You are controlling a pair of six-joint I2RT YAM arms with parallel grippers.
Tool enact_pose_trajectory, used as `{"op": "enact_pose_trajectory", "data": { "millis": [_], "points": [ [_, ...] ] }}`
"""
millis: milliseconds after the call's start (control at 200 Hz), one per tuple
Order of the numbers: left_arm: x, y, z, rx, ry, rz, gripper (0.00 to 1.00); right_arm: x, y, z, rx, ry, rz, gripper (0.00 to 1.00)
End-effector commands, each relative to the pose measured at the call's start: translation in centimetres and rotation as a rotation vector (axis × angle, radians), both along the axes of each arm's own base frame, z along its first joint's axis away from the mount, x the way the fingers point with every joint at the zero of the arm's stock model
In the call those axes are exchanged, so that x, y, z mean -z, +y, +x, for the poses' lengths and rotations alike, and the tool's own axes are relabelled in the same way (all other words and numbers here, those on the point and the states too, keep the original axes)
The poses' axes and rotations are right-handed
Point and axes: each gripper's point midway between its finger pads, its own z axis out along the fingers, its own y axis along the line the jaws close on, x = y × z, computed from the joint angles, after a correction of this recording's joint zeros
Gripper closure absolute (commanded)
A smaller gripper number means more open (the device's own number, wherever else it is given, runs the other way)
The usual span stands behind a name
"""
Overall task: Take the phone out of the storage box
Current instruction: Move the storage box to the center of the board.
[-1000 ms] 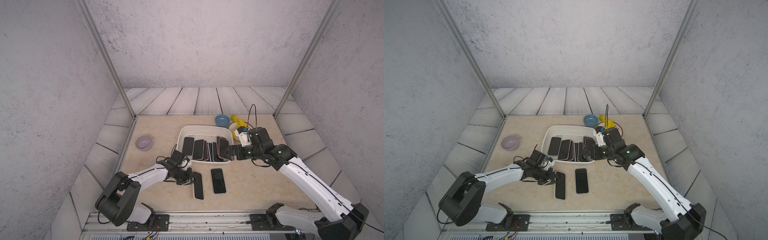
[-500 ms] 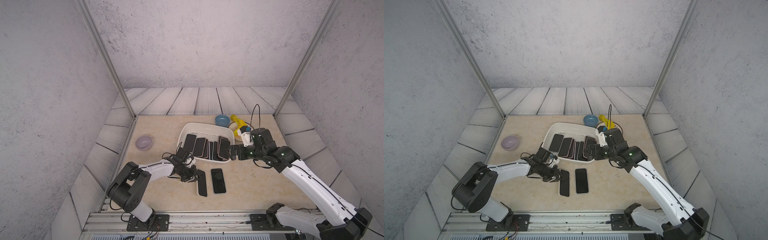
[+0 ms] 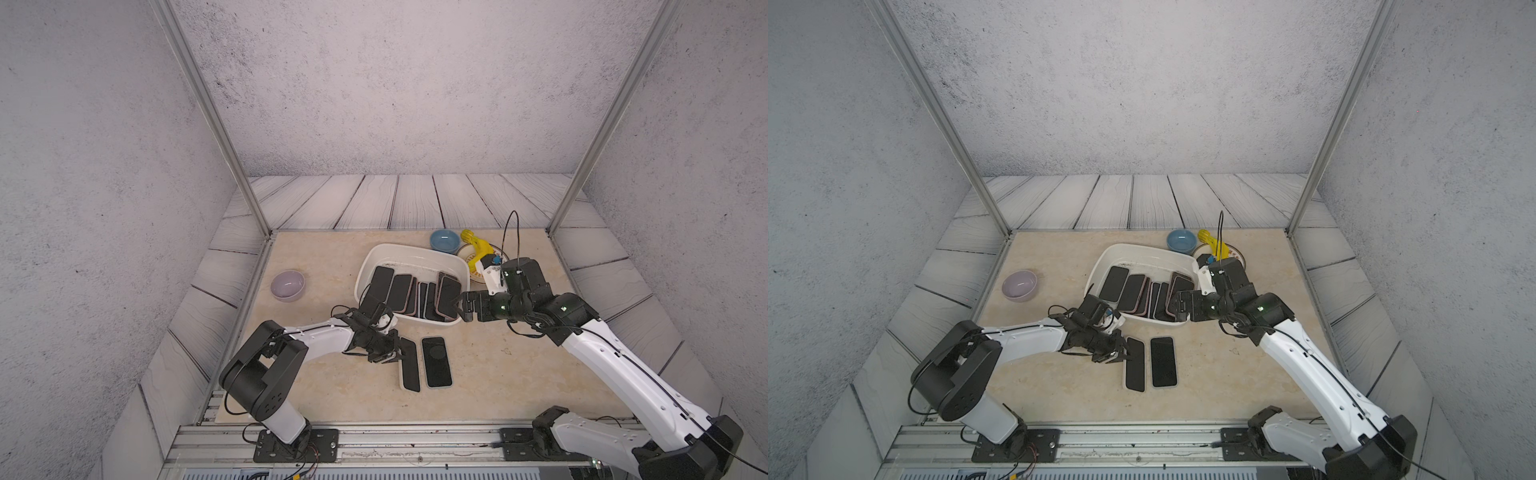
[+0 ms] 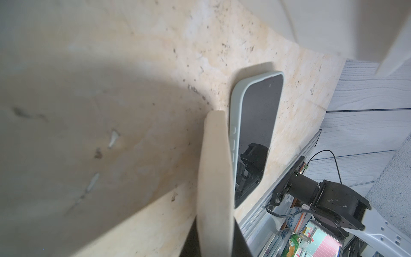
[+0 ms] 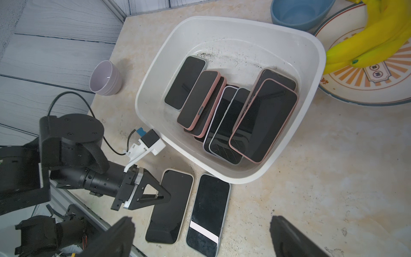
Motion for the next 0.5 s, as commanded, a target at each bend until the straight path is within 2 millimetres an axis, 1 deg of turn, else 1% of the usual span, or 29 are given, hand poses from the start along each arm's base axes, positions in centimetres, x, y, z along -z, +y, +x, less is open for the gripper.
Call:
{"op": "enact_pose_trajectory", "data": {
  "millis": [0,90,235,385,495],
  "points": [
    [0.1,-1.5,-0.1,0.024,-0.015,-0.02,0.83,0.7,-0.1,-0.3,0.0,0.032,-0.001,0.0],
    [0.1,-1.4,-0.3,0.03,-0.013,-0.014,0.74,1.0,-0.2,-0.3,0.006,0.043,-0.005,0.0],
    [0.2,-1.2,-0.3,0.027,-0.012,-0.002,0.54,1.3,-0.1,-0.4,0.007,0.062,-0.004,0.0],
    [0.1,-1.0,-0.4,0.025,-0.011,0.009,0.43,1.5,-0.2,-0.4,0.011,0.069,-0.007,0.0],
    [-0.1,-1.0,-0.4,0.019,-0.006,0.007,0.4,1.7,-0.2,-0.4,0.011,0.074,-0.008,0.0]
  ]
}}
